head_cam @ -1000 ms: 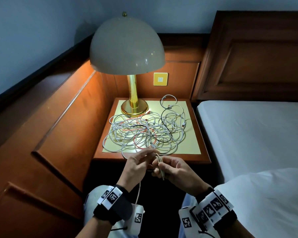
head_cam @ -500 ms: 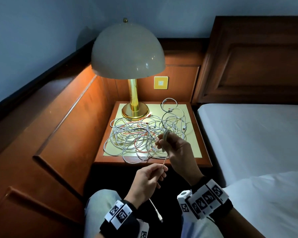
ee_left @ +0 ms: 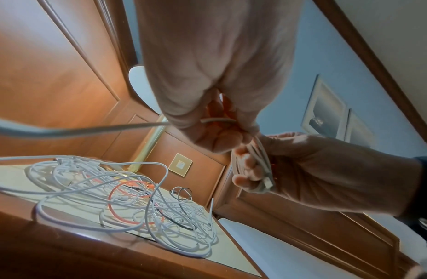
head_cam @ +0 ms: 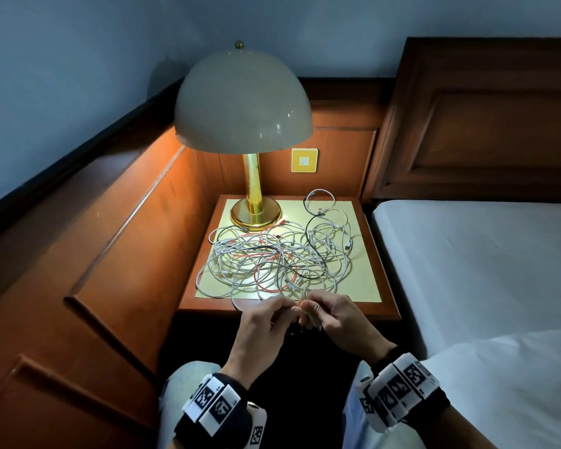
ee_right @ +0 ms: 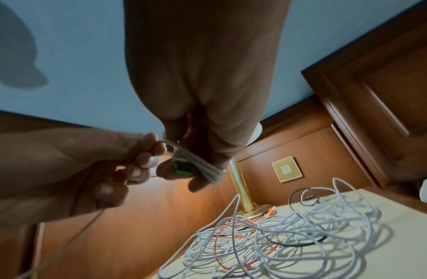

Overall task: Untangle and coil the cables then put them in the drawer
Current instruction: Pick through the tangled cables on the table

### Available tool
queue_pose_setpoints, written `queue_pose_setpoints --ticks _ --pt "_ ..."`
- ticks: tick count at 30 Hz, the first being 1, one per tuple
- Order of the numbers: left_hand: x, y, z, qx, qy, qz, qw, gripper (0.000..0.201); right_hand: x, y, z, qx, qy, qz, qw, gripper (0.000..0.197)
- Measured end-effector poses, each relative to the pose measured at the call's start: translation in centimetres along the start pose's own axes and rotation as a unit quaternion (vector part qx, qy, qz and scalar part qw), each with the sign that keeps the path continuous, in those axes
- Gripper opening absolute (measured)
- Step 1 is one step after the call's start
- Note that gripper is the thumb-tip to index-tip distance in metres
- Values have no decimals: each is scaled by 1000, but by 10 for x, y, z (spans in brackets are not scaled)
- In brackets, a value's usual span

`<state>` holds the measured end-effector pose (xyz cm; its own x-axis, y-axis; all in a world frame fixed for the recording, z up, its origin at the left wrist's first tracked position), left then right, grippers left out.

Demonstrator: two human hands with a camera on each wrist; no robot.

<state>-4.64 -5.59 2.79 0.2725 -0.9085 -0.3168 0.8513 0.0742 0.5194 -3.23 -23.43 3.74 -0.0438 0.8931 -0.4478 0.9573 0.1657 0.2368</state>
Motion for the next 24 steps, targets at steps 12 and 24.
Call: queue_pose_setpoints --ticks 12,24 --pt "-2 8 -5 -191 -165 -16 967 5 7 -22 -7 186 303 -114 928 33" --pt "0 2 16 -331 -261 -141 896 44 -3 -13 -15 278 500 -87 816 24"
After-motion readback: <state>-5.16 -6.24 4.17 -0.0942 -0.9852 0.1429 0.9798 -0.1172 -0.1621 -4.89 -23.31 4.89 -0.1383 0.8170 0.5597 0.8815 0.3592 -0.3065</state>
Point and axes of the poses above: each hand's wrist, its own y-axis towards the middle knuckle, its own x-axis out of the palm, z = x × y, the point moved 2 cm from there along y, towards the middle knuckle, and after that the axes turned 14 degrees about z, right-handed, at the moved point
